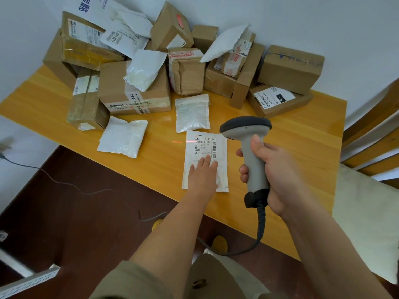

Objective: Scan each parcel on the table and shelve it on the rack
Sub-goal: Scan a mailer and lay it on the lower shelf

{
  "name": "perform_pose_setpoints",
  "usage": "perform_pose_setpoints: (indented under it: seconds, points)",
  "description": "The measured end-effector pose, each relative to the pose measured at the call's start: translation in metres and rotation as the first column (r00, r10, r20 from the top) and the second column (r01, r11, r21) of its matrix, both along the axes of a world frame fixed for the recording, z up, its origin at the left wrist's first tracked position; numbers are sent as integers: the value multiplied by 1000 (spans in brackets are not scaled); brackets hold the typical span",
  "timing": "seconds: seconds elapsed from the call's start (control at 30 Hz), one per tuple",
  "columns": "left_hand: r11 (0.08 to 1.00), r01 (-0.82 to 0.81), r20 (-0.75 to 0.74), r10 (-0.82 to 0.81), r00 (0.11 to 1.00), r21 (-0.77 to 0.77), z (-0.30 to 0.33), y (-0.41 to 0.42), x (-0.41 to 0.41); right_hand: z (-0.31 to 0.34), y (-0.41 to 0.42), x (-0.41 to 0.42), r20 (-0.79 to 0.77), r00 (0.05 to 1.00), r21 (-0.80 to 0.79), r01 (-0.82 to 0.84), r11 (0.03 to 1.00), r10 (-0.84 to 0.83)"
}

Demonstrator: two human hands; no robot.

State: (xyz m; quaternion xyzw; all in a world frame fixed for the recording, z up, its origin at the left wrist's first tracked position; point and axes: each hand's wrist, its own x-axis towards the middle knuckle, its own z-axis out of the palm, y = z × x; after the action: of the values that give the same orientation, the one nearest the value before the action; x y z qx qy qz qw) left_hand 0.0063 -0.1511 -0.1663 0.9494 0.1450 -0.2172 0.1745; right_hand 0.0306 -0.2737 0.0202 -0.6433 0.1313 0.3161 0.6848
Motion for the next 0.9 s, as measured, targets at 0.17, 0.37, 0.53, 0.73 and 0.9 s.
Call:
perform_pose_setpoints:
  seconds: [0.17,0.37,0.53,0.73,0.9]
  points:
    - [1000,0,24,1,1000,-25,-2,3,-2,4,0,-3,0,999,17,35,999,-35]
    - [995,-15,11,16,1000,-94,2,10,3,6,-2,-6,-1,998,22,56,998,-56]
    - [907,-348,309,410,858,-237,2,13,-7,-2,-7,-7,31,999,22,21,1000,-22]
    - [639,-764,-24,765,643,-95,-13,9,-38,-11,-18,-17,62,993,-62,-94,994,98]
    - [119,-745,-266,888,376,-656,-6,10,-54,-10,-27,-38,87,990,-149,-93,984,107]
